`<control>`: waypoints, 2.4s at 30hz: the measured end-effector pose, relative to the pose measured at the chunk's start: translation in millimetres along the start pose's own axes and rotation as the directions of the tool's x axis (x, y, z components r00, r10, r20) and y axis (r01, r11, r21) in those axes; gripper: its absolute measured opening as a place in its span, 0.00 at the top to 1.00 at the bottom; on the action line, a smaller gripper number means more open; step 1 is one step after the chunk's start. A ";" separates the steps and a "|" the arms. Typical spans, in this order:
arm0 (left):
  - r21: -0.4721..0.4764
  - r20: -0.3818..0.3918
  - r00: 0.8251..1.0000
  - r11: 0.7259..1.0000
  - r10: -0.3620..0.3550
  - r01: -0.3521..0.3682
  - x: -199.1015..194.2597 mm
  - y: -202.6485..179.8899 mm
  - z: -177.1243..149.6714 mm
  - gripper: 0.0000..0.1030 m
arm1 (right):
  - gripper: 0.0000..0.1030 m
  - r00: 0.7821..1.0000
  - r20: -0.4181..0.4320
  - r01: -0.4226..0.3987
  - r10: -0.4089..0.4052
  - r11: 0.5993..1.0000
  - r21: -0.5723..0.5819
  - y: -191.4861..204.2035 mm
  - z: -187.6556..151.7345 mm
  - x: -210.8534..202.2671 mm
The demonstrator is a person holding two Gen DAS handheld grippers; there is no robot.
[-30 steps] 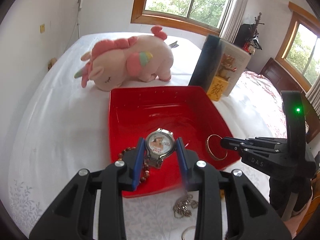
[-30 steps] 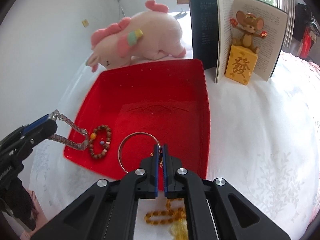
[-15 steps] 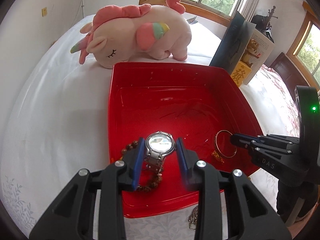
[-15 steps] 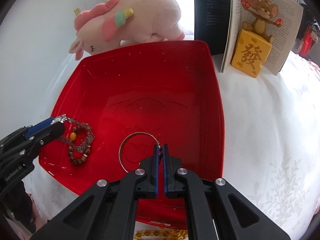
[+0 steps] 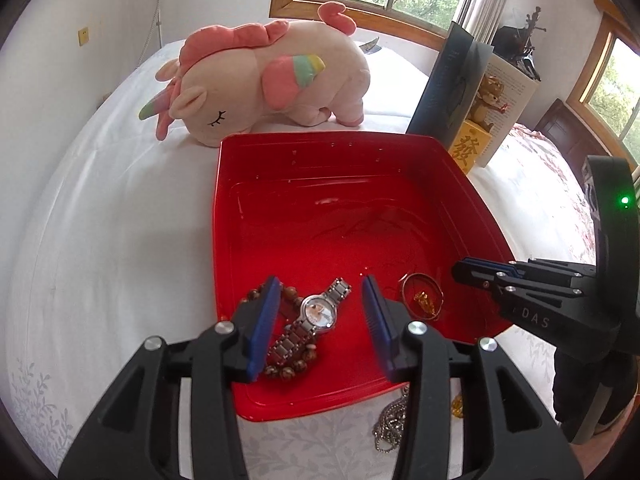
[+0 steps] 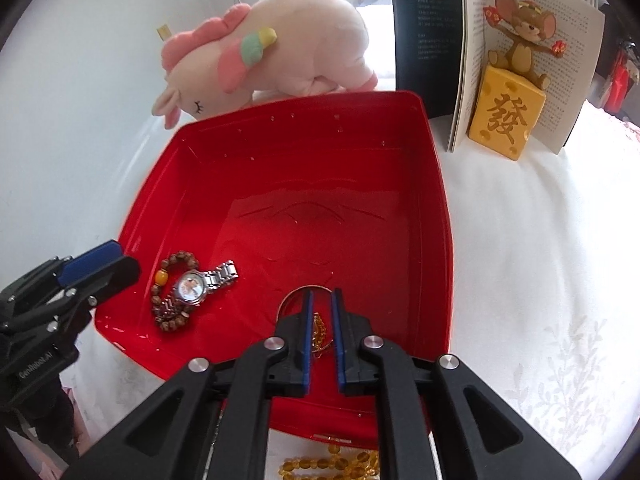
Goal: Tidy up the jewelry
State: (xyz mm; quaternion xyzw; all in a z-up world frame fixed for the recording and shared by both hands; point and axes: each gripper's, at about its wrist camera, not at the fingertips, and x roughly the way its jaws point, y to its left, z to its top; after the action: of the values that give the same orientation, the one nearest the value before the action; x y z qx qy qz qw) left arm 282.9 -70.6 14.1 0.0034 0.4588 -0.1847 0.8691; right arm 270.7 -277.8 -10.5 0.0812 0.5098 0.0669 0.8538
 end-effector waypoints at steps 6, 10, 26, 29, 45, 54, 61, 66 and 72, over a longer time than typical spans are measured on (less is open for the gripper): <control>-0.004 0.007 1.000 1.000 0.022 -0.022 -12.4 -3.0 -4.0 0.56 | 0.90 1.000 0.020 -0.002 0.002 1.000 0.001 -1.4 -5.9 -18.6; -0.012 0.012 0.999 0.999 0.046 -0.046 -23.3 -5.3 -8.5 0.52 | 0.90 0.999 0.036 -0.002 0.002 1.000 0.002 -1.9 -11.5 -34.3; 0.034 0.028 0.999 0.999 0.041 -0.041 -67.5 -32.5 -66.5 0.50 | 0.90 0.999 0.054 -0.006 0.006 1.000 0.003 -16.8 -68.8 -75.0; 0.032 0.008 0.999 0.999 0.031 -0.032 -62.6 -34.4 -79.1 0.50 | 0.90 0.998 0.056 -0.012 0.011 1.000 0.016 -21.9 -81.4 -76.1; 0.033 -0.134 0.990 0.999 0.043 -0.039 -7.3 -49.0 -107.3 0.50 | 0.88 0.999 0.007 -0.032 0.032 0.996 0.082 -49.8 -121.7 -55.2; 0.017 -0.178 0.984 1.000 0.019 -0.016 9.0 -59.7 -108.5 0.48 | 0.87 0.999 -0.004 -0.043 0.044 0.995 0.092 -57.6 -126.0 -50.5; -0.018 -0.199 0.980 1.000 0.020 -0.024 19.3 -68.5 -102.1 0.41 | 0.86 0.999 -0.001 -0.051 0.051 0.995 0.091 -59.0 -126.0 -50.8; -0.027 -0.212 0.975 0.997 0.062 -0.069 30.7 -74.0 -97.0 0.36 | 0.84 0.999 -0.018 -0.049 0.051 0.994 0.094 -59.3 -127.3 -45.8; -0.014 -0.223 0.970 0.995 0.097 -0.102 37.7 -74.6 -97.9 0.50 | 0.83 0.998 -0.026 -0.045 0.048 0.995 0.093 -59.8 -127.0 -42.8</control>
State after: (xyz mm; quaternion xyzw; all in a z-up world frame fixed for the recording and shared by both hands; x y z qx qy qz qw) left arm 200.0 -134.9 -60.6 0.0362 0.5546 -0.1335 0.8205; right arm 140.4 -335.7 -45.4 0.1318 0.5224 0.0643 0.8400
